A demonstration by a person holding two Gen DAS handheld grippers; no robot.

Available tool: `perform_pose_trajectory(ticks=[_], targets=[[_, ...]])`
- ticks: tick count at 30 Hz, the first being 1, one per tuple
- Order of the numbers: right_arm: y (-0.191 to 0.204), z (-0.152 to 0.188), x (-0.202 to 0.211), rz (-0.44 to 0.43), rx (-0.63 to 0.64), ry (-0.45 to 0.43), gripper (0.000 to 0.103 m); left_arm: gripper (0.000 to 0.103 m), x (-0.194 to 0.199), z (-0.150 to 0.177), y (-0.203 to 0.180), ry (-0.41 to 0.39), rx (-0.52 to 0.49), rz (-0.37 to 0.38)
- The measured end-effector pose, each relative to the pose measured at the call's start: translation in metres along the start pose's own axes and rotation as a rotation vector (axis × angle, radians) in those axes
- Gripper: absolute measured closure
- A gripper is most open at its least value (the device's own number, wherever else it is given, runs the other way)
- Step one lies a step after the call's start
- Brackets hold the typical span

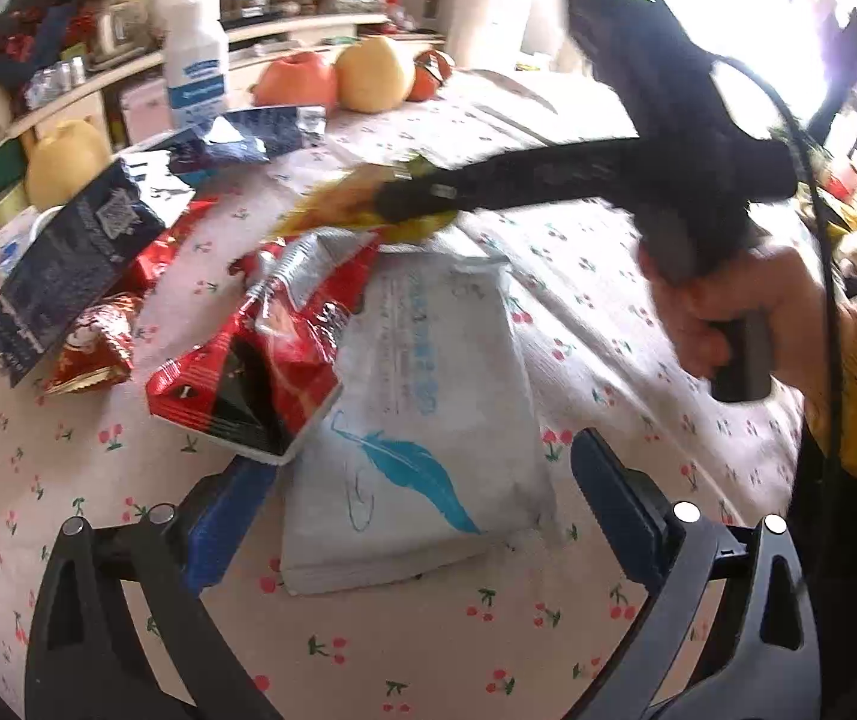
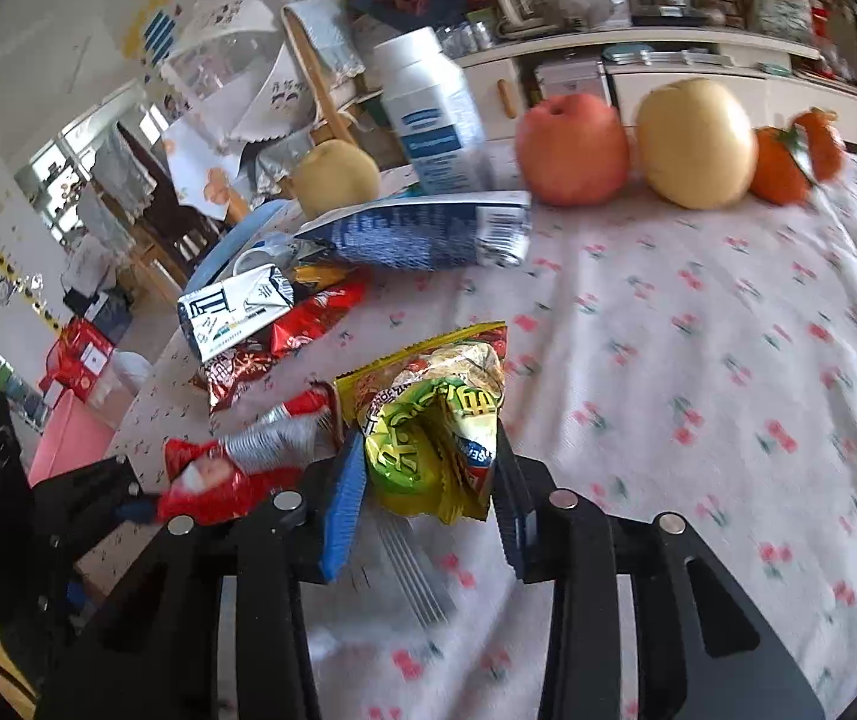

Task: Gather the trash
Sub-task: 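Lift tissue pack in left gripper while right carries snack bag to bucket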

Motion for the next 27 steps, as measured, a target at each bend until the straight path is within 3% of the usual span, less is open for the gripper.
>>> perform_pose_trajectory(ticks=[3,10,13,15,18,27], targets=[[-0.006,0.008,0.014,0.002,-0.017,-0.018,0.065,0.004,-0.017,-0.005,-0.001,0.032,0.025,-0.062],[-0.005,0.014,0.038,0.024,-0.027,-0.062,0.066,0.004,-0.031,-0.013,0.000,0.015,0.065,-0.217],[-0.007,0.017,0.047,0.044,-0.028,-0.073,0.066,0.018,-0.025,-0.012,0.003,-0.011,0.129,-0.262],[-0.007,0.020,0.054,0.045,-0.042,-0.083,0.066,0.027,-0.018,-0.008,0.005,-0.030,0.184,-0.264],[-0.005,0.027,0.063,0.045,-0.055,-0.095,0.066,0.031,-0.012,-0.002,0.005,-0.043,0.213,-0.270],[0.020,0.052,0.088,0.049,-0.041,-0.118,0.066,0.034,0.013,0.025,0.003,-0.067,0.299,-0.246]])
Point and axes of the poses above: each gripper's, at about its wrist camera, not at the fingertips, and x roughly against the way its jaws point, y to its left, z to its underside, the point moved 7 cm from there along -x, roughly the way its jaws point, and after that the axes turned 2 degrees about -z, right-handed, at the moved point
